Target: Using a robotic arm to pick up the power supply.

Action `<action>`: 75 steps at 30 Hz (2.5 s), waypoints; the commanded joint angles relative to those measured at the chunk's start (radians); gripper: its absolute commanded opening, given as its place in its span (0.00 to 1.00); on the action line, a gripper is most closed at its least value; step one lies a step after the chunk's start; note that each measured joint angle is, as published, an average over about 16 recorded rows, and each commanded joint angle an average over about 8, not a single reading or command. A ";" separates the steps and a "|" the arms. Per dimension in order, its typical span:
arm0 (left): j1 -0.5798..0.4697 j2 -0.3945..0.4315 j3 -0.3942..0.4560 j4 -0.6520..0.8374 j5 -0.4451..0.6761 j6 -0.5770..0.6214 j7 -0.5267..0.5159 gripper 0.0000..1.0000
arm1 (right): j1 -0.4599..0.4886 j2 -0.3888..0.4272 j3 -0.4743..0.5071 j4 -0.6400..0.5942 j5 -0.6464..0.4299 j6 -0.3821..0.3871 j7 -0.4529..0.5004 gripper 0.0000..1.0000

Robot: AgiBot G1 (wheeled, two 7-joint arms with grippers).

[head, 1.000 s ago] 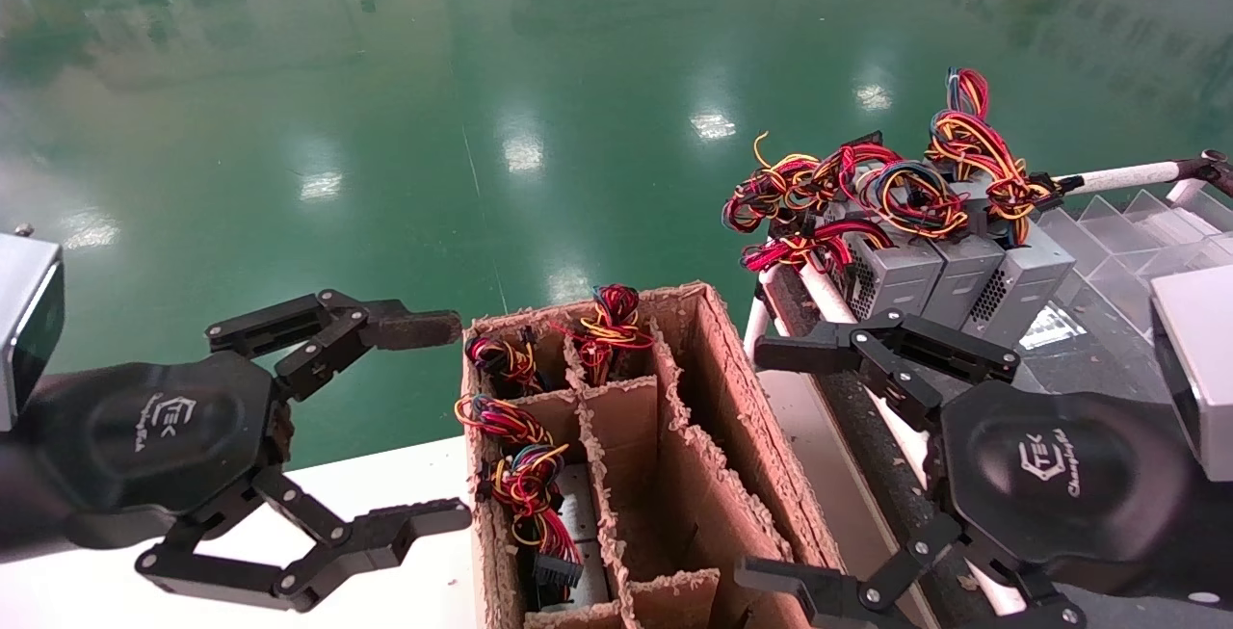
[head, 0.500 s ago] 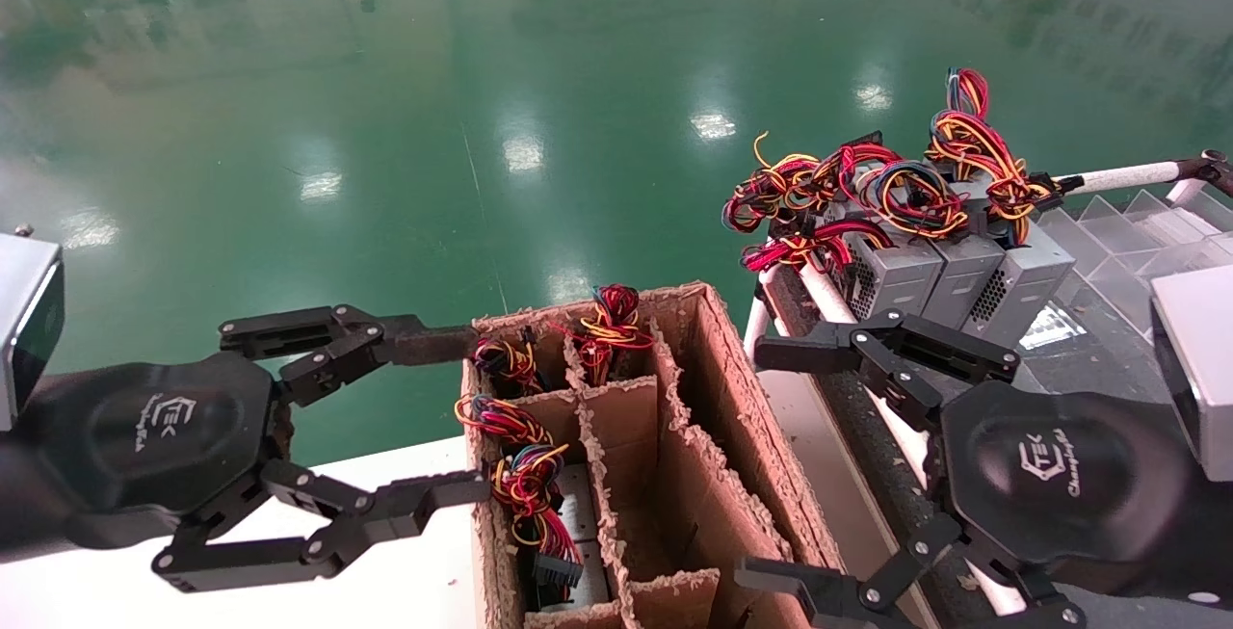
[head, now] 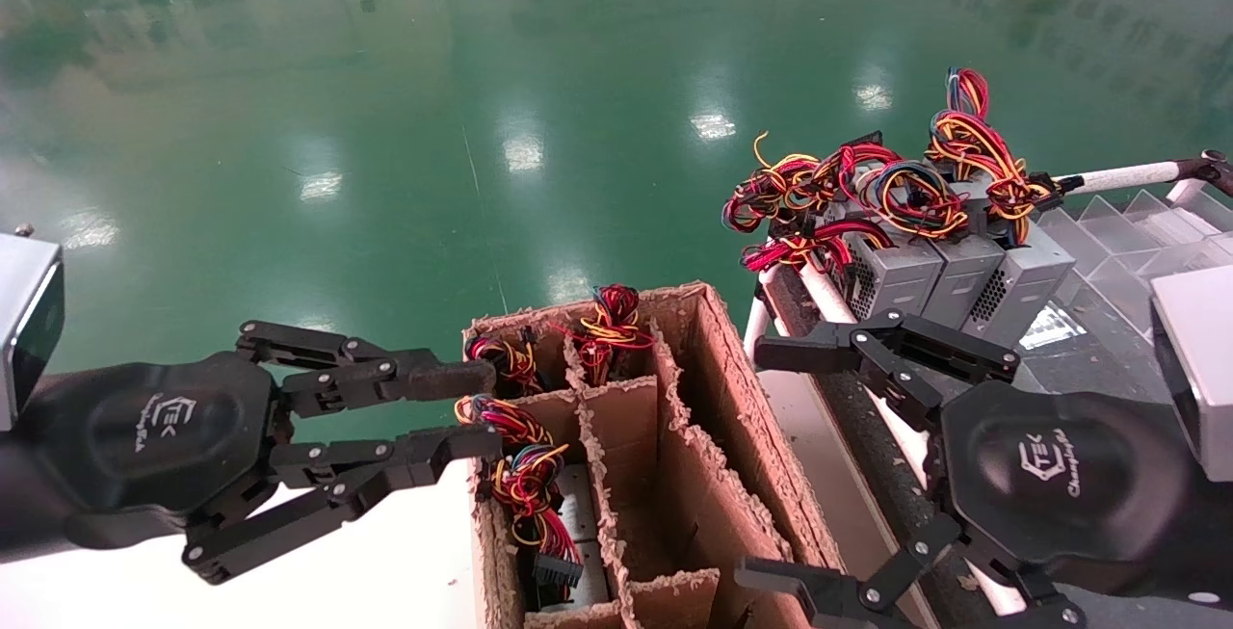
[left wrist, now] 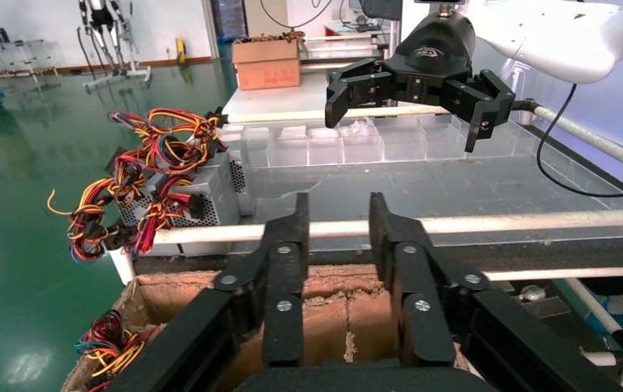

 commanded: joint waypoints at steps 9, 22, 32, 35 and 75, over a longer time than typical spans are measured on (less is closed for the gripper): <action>0.000 0.000 0.000 0.000 0.000 0.000 0.000 0.00 | 0.000 0.000 0.000 0.000 0.000 0.000 0.000 1.00; 0.000 0.000 0.000 0.000 0.000 0.000 0.000 1.00 | 0.000 0.000 0.000 0.000 0.000 0.000 0.000 1.00; 0.000 0.000 0.000 0.000 0.000 0.000 0.000 1.00 | 0.000 0.000 0.000 0.000 0.000 0.001 0.000 1.00; 0.000 0.000 0.000 0.000 0.000 0.000 0.000 1.00 | 0.001 -0.003 -0.004 -0.003 -0.009 0.009 0.003 1.00; 0.000 0.000 0.000 0.000 0.000 0.000 0.000 1.00 | 0.203 -0.440 -0.329 -0.285 -0.539 0.247 0.093 0.00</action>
